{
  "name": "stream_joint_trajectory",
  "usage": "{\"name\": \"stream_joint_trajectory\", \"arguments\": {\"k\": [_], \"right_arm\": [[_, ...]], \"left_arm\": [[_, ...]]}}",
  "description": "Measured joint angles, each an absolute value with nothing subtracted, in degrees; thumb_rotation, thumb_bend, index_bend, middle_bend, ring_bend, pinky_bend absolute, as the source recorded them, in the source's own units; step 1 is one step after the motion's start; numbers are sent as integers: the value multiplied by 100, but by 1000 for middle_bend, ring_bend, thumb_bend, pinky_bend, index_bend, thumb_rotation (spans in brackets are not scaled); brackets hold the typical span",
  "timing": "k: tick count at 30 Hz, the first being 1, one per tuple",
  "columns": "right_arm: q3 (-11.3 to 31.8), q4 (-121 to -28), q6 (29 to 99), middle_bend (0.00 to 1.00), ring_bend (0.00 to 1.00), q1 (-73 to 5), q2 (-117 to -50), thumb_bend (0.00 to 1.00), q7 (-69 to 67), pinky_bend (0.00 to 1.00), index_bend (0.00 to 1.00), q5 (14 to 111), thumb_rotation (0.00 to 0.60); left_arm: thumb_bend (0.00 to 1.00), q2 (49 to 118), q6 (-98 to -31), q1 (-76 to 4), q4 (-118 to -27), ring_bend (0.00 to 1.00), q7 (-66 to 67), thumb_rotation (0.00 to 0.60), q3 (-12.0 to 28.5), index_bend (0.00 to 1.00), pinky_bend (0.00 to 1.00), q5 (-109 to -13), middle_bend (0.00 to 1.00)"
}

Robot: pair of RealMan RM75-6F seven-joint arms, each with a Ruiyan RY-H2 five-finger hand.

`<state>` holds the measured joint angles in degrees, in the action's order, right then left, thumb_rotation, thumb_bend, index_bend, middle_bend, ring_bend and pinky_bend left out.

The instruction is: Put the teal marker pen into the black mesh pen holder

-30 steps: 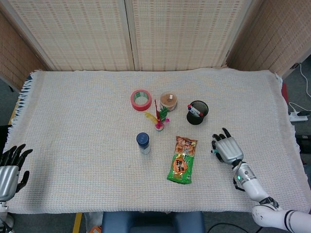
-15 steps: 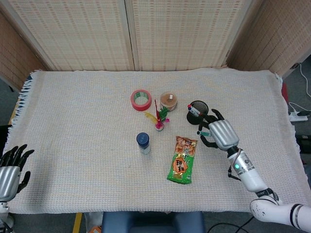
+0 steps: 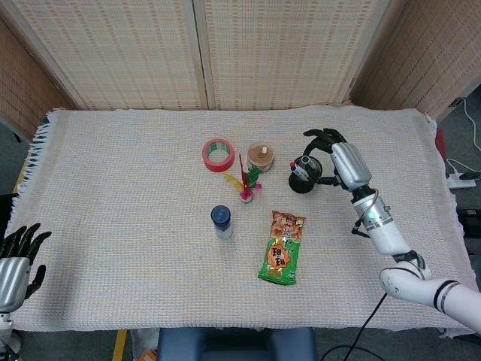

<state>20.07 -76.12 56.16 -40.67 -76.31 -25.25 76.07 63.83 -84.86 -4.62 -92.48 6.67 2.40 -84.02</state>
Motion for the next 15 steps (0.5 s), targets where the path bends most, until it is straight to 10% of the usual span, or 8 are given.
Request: {"name": "stream_joint_trajectory", "arguments": {"k": [15], "right_arm": [[1724, -5426, 4914, 198, 258, -4752, -8803, 493, -3518, 116, 597, 7766, 600]], "left_arm": [[418, 6396, -8423, -476, -9206, 0, 664, 600, 267, 188, 100, -8300, 50]]}}
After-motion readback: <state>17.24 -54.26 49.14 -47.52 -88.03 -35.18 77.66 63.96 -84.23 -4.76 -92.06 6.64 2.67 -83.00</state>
